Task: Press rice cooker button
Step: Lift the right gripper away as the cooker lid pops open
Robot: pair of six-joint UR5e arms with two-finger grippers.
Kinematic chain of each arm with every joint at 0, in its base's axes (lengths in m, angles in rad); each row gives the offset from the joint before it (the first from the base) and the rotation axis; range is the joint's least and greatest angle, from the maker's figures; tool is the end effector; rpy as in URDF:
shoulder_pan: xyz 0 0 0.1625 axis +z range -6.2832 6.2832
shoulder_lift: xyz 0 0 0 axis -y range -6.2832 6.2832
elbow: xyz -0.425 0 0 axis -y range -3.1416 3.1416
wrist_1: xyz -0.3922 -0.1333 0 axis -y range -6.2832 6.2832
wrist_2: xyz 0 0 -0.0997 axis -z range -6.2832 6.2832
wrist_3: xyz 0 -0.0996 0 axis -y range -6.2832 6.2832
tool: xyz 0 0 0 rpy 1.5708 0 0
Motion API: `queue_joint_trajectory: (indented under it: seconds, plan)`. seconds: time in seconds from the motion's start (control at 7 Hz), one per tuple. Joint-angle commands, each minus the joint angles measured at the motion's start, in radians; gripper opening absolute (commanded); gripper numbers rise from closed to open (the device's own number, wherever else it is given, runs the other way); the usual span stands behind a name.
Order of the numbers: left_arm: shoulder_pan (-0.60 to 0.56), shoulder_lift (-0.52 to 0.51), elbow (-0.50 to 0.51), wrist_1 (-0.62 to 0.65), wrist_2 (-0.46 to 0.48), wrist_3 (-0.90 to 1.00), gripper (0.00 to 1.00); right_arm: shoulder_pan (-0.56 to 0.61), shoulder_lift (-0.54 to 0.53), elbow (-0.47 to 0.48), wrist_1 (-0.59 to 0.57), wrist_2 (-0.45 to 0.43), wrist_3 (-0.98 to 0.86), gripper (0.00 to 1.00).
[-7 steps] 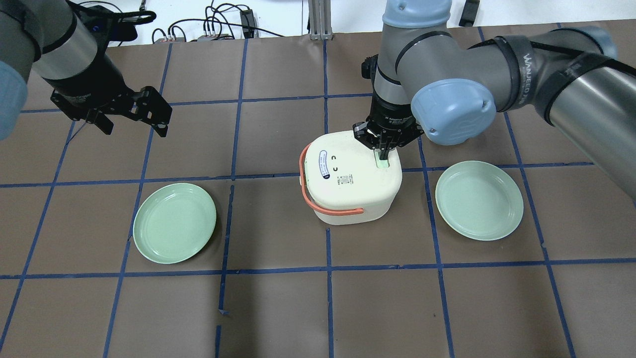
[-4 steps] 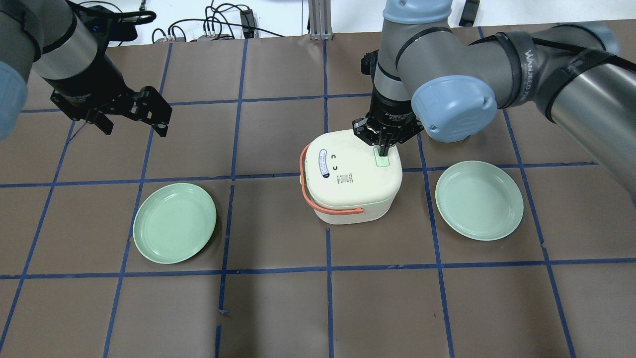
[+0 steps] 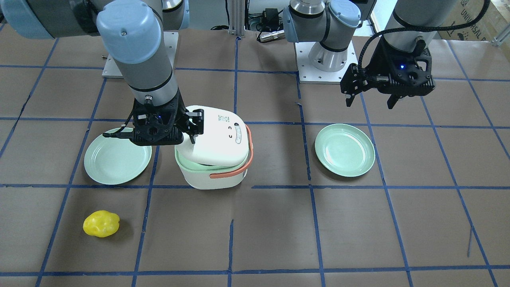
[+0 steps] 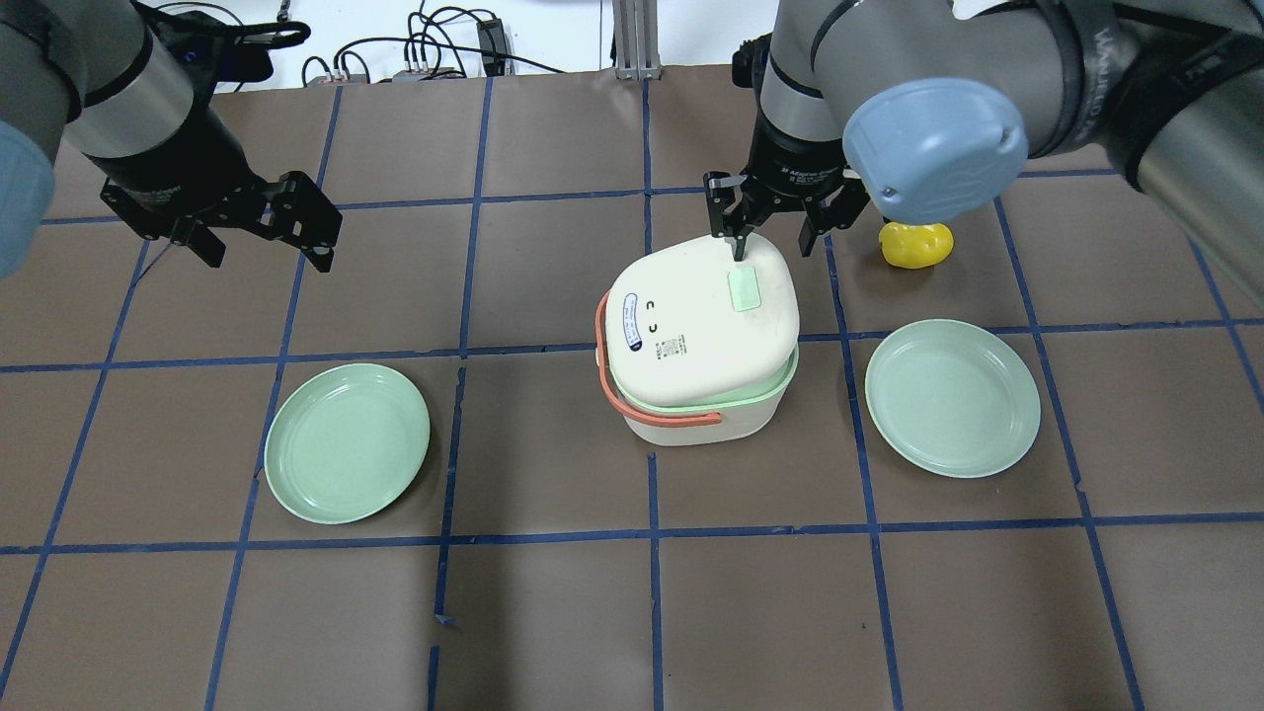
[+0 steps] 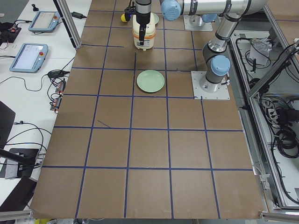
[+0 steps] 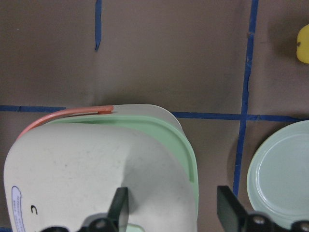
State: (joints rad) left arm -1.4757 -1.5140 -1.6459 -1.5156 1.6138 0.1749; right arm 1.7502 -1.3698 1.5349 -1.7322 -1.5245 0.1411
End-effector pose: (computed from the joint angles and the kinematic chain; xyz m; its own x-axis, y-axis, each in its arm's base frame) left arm -0.0837 -0.4814 0.4839 -0.9958 0.0781 -0.0487 0.0796 0.9964 -0.0288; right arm 0.2376 -0.5373 0.4146 -0.9983 -0.0379 -0.0453 -0.0384 0.9992 0.0102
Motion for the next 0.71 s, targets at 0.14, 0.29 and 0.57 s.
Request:
queue_joint_trajectory:
  seconds: [0.14, 0.29, 0.57]
  plan:
    - [0.000, 0.000, 0.000, 0.000, 0.000, 0.000, 1.00, -0.058, -0.018, -0.039, 0.068, -0.005, -0.014, 0.93]
    - [0.000, 0.000, 0.000, 0.000, 0.000, 0.000, 1.00, -0.066, -0.023, -0.048, 0.080, -0.008, -0.053, 0.93]
    - [0.000, 0.000, 0.000, 0.000, 0.000, 0.000, 1.00, -0.115, -0.046, -0.059, 0.106, -0.023, -0.069, 0.93]
